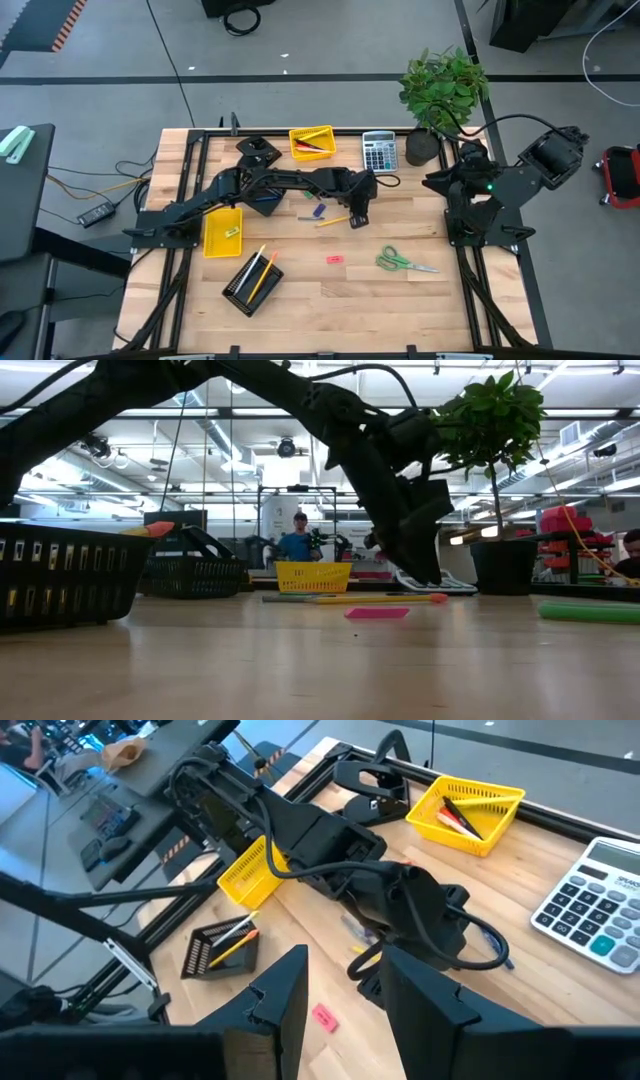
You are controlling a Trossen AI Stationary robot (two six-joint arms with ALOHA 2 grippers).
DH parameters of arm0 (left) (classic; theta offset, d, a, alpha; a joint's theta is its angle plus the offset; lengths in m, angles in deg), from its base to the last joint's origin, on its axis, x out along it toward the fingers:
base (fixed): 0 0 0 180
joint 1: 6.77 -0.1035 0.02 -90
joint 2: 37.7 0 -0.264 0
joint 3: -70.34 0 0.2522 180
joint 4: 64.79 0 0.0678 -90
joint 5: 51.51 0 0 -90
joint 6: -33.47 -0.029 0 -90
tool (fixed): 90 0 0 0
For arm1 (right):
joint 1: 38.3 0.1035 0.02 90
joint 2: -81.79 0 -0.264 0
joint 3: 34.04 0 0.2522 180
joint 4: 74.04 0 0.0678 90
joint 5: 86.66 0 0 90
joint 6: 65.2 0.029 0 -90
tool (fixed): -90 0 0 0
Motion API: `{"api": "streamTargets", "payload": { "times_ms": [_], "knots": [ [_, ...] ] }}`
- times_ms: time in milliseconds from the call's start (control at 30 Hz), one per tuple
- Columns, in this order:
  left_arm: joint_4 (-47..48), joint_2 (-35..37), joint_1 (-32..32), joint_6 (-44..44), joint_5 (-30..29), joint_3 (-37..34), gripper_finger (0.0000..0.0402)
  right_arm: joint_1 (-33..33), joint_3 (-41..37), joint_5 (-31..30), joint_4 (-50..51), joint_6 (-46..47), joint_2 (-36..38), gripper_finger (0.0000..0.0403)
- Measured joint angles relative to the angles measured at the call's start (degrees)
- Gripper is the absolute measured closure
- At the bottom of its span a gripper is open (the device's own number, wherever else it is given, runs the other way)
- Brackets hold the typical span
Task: Sort crayons/erasers/pens/pencils in bins
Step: Put the yellow pencil into the bottom black basket
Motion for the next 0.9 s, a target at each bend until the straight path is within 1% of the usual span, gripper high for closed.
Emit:
{"api": "streamTargets", "payload": {
  "times_ms": [100,367,500,600,733,900],
  "knots": [
    [-0.29,0.0,0.4,-0.05,0.07,0.0,0.023,0.0,0.0,0.02,0.0,-0.01,-0.02,0.027],
    [-0.61,-0.59,1.64,-0.34,3.33,0.0,0.0234,0.0,0.0,-0.02,1.53,0.01,-0.09,0.027],
    [-1.48,-1.68,2.26,-1.7,3.37,0.12,0.0236,0.0,-0.02,0.0,1.92,0.01,-0.11,0.027],
    [-1.23,-2.1,2.2,-0.85,3.42,0.24,0.0241,0.0,-0.02,0.0,2.12,0.92,-0.11,0.027],
    [-1.65,-2.15,1.71,1.19,3.32,0.24,0.0251,0.0,-0.02,0.0,2.52,2.26,-0.11,0.027],
    [-1.36,-2.57,0.43,1.63,3.15,-0.04,0.0269,0.0,-0.02,0.02,3.35,3.0,-0.4,0.027]
  ]
}}
